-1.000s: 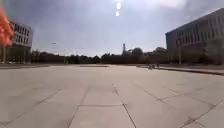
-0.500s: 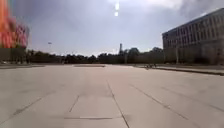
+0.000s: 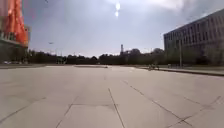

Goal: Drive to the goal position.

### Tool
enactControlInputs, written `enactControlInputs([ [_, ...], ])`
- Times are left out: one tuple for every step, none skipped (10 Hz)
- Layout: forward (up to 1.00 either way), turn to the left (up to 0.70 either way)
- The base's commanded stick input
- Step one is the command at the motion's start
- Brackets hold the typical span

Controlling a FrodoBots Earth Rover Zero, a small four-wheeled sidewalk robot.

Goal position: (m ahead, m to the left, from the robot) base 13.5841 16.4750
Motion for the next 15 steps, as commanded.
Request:
enactControlInputs([
  [0.70, -0.02],
  [0.70, -0.02],
  [0.70, -0.02],
  [0.70, -0.02],
  [0.70, -0.02],
  [0.70, -0.02],
  [0.70, -0.02],
  [0.70, -0.02],
  [0.70, -0.02],
  [0.70, -0.02],
  [0.70, -0.02],
  [0.70, -0.02],
  [0.70, -0.02],
  [0.70, -0.02],
  [0.70, -0.02],
])
